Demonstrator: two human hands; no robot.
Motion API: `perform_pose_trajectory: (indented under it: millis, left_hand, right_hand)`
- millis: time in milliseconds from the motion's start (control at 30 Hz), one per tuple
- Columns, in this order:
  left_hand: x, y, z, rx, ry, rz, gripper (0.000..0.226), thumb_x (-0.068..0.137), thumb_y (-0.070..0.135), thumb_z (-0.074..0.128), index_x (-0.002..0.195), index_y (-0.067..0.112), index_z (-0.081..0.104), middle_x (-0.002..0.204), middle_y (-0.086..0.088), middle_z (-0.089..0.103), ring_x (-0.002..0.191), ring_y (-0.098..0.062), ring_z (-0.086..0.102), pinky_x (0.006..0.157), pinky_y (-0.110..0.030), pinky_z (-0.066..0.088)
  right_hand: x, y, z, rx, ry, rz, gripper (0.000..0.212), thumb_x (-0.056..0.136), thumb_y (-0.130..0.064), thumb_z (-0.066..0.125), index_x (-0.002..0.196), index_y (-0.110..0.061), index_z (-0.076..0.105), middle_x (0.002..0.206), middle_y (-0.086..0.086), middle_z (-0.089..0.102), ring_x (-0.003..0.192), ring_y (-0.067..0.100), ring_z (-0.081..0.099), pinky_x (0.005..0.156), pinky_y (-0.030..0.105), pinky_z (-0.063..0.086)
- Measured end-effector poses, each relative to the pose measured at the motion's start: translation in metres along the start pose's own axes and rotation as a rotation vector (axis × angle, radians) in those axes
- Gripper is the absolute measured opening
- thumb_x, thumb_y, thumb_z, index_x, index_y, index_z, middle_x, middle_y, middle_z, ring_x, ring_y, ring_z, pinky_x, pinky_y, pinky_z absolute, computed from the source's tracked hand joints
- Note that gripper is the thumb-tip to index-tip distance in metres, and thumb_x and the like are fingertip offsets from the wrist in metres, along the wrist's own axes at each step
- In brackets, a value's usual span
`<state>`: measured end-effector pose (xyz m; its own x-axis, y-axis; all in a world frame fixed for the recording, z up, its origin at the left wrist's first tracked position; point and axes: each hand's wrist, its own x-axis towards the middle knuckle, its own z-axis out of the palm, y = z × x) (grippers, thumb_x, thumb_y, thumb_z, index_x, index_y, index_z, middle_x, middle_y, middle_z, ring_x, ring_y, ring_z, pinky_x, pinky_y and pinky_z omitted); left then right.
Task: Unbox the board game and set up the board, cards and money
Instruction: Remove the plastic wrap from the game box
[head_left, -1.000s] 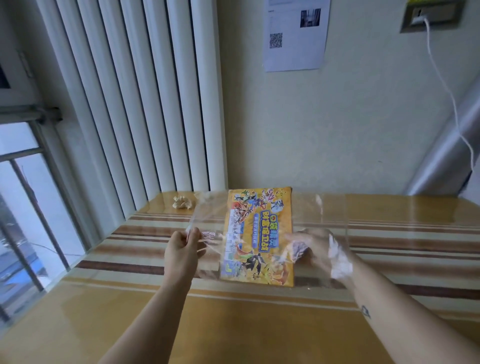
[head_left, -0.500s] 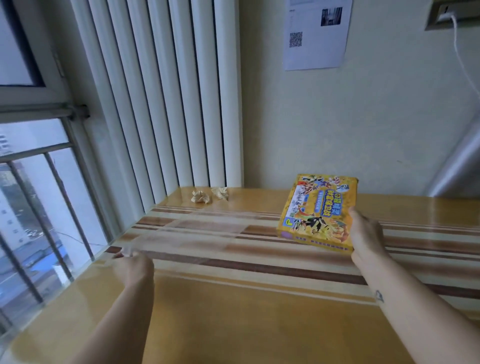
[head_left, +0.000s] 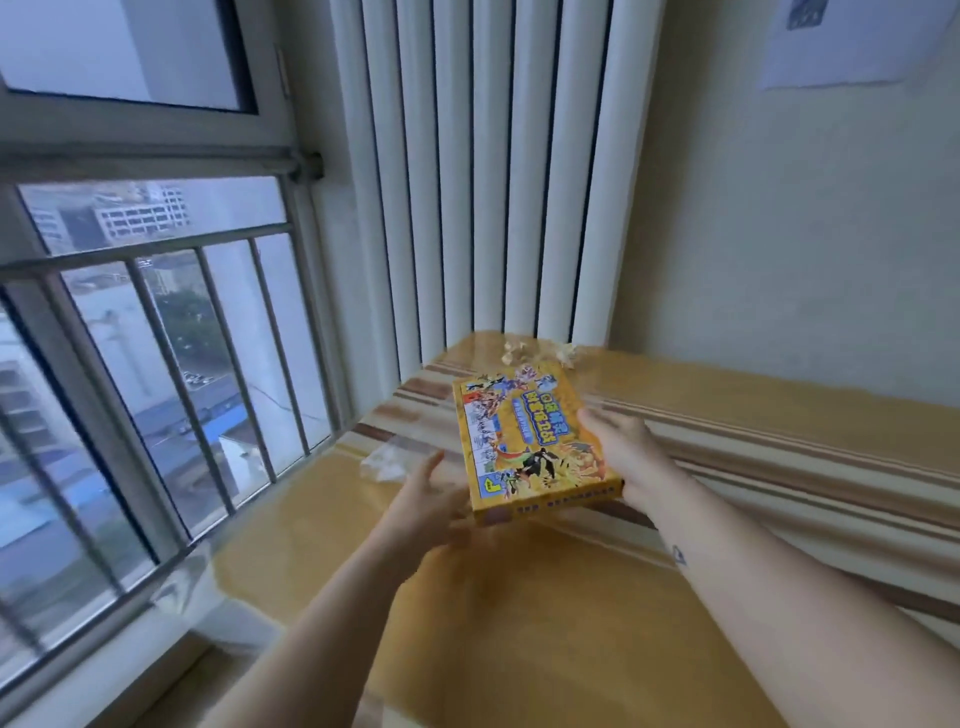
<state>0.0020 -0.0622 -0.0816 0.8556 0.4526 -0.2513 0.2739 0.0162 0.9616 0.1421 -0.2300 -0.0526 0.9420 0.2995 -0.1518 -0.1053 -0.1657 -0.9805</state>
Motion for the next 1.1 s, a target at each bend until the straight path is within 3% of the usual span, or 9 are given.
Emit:
perform_pose_trajectory:
  millis: [167,333,400,467,600,700,833,1000,1100]
  left_hand:
    - [-0.015,0.010,-0.043,0.183,-0.126,-0.154,0.053,0.095,0.006,0.052,0.142,0.023,0.035,0.091,-0.012,0.068,0.072,-0.023,0.066,0.067,-0.032,0.055]
    - [-0.002,0.022,-0.038,0.975,0.305,0.409,0.035,0.094,0.033,0.053,0.129,0.032,0.051,0.113,0.004,0.063,0.096,-0.015,0.061,0.080,-0.028,0.049]
    - [0.002,0.020,-0.026,1.023,0.121,0.564,0.054,0.089,0.050,0.055,0.140,0.038,0.039,0.138,0.007,0.044,0.118,-0.014,0.051,0.096,-0.030,0.044]
    - [0.008,0.009,-0.013,1.049,-0.125,0.466,0.089,0.073,0.072,0.053,0.148,0.042,0.016,0.153,0.011,0.015,0.139,-0.016,0.025,0.113,-0.036,0.029]
    - [0.024,-0.021,-0.010,0.993,-0.135,0.345,0.125,0.045,0.098,0.036,0.149,0.040,-0.001,0.156,0.009,-0.012,0.145,-0.018,-0.011,0.117,-0.040,0.006]
    - [0.028,-0.029,-0.014,0.917,-0.078,0.326,0.132,0.034,0.104,0.027,0.148,0.045,-0.001,0.156,0.010,-0.011,0.146,-0.023,-0.005,0.116,-0.046,0.010]
    - [0.026,-0.025,-0.011,0.862,-0.112,0.311,0.128,0.036,0.102,0.036,0.148,0.046,0.008,0.149,0.007,0.026,0.135,-0.015,0.032,0.108,-0.030,0.028]
    - [0.022,-0.023,-0.005,0.910,-0.057,0.314,0.124,0.043,0.100,0.034,0.150,0.041,0.011,0.147,0.008,0.032,0.134,-0.013,0.031,0.106,-0.029,0.025]
    - [0.022,-0.024,-0.002,0.920,-0.030,0.310,0.106,0.061,0.082,0.049,0.150,0.038,0.011,0.148,0.005,0.031,0.135,-0.017,0.031,0.108,-0.031,0.027]
  right_hand:
    - [0.020,0.016,0.018,-0.099,-0.156,0.110,0.035,0.096,-0.027,0.055,0.127,-0.012,0.058,0.094,0.010,0.072,0.066,0.020,0.069,0.072,0.037,0.056]
    - [0.032,0.014,0.013,-0.327,-0.234,0.110,0.032,0.099,-0.027,0.049,0.123,-0.010,0.062,0.082,0.005,0.071,0.050,0.011,0.064,0.051,0.020,0.049]
    - [0.034,0.010,0.011,-0.473,-0.254,0.065,0.033,0.100,-0.029,0.046,0.122,-0.010,0.062,0.088,0.003,0.070,0.059,0.010,0.064,0.052,0.013,0.047]
    - [0.038,0.008,0.007,-0.572,-0.291,0.014,0.035,0.100,-0.032,0.045,0.125,-0.013,0.060,0.104,0.004,0.070,0.082,0.017,0.067,0.075,0.016,0.051]
    - [0.043,0.001,-0.010,-0.570,-0.463,0.038,0.031,0.099,-0.031,0.047,0.119,-0.014,0.065,0.098,0.007,0.073,0.075,0.017,0.069,0.077,0.030,0.054]
    - [0.044,-0.007,-0.023,-0.676,-0.551,0.014,0.028,0.097,-0.033,0.049,0.113,-0.019,0.067,0.100,0.004,0.073,0.088,0.023,0.070,0.081,0.031,0.054]
    - [0.038,-0.008,-0.023,-0.741,-0.384,-0.212,0.027,0.091,-0.036,0.059,0.111,-0.021,0.069,0.112,-0.006,0.068,0.098,0.010,0.063,0.083,0.022,0.046]
    - [0.011,0.006,-0.040,-0.321,-0.072,-0.073,0.042,0.093,-0.032,0.059,0.128,-0.011,0.053,0.127,-0.004,0.053,0.117,0.015,0.050,0.100,0.032,0.038]
    - [-0.017,0.023,-0.053,0.090,-0.117,0.194,0.013,0.096,-0.014,0.054,0.104,-0.006,0.058,0.117,0.005,0.056,0.113,0.020,0.050,0.099,0.038,0.036]
